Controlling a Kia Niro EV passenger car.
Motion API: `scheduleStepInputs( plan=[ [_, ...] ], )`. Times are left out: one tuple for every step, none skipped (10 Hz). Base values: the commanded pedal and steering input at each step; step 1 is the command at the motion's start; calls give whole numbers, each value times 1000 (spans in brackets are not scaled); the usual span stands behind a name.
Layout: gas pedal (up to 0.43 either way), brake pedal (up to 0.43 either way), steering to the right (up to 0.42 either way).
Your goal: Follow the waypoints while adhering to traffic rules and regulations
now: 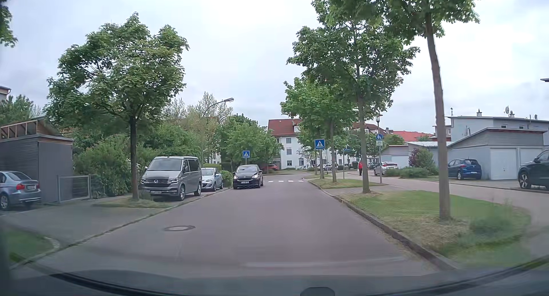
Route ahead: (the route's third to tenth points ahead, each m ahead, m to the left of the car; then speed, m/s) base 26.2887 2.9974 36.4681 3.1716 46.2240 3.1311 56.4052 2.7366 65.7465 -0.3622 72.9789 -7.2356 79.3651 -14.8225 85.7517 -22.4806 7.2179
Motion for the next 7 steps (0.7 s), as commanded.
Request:
scheduleStepInputs(
  plan=[
    [20, 0, 6],
    [20, 0, 5],
    [20, 0, 5],
    [8, 0, 3],
    [8, 0, 1],
    [8, 0, 2],
    [8, 0, 2]
  ],
)
